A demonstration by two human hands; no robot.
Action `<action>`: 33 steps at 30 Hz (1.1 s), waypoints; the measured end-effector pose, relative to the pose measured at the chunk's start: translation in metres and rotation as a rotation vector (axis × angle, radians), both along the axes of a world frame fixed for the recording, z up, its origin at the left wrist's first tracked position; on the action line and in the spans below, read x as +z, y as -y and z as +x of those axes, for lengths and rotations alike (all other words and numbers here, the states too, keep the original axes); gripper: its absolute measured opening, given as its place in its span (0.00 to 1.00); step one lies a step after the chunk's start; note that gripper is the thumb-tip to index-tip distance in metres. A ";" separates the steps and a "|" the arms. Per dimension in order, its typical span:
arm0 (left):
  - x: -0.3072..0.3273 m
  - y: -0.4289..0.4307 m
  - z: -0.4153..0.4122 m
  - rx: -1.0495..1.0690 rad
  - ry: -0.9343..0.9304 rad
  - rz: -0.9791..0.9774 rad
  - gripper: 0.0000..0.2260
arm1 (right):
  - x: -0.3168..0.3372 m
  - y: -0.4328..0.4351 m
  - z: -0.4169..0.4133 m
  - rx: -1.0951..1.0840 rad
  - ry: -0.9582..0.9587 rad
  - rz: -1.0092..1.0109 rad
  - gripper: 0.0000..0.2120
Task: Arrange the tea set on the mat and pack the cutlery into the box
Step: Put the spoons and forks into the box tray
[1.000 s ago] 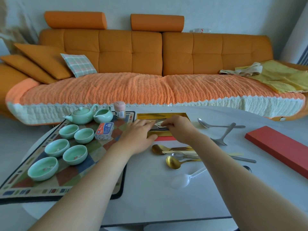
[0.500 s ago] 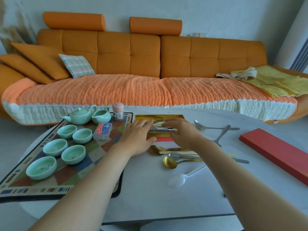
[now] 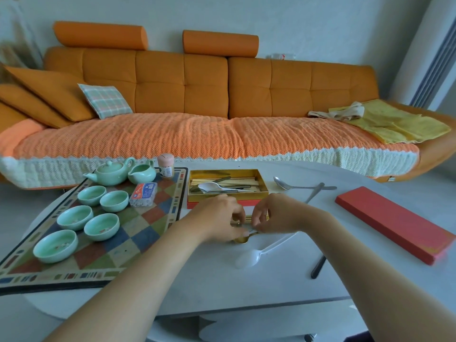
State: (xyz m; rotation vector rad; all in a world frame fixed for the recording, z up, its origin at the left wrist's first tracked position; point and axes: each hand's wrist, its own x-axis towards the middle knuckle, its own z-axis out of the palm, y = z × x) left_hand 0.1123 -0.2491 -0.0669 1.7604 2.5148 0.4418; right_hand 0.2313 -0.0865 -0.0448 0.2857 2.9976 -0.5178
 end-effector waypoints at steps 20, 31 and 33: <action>-0.005 -0.013 -0.005 0.094 0.166 0.233 0.06 | -0.010 -0.012 -0.010 -0.083 -0.230 -0.151 0.08; 0.006 0.002 -0.052 0.360 0.070 0.568 0.06 | -0.014 -0.019 -0.056 -0.210 -0.476 -0.074 0.12; -0.003 0.002 -0.062 0.338 -0.029 0.526 0.10 | -0.018 -0.018 -0.065 -0.211 -0.485 -0.029 0.13</action>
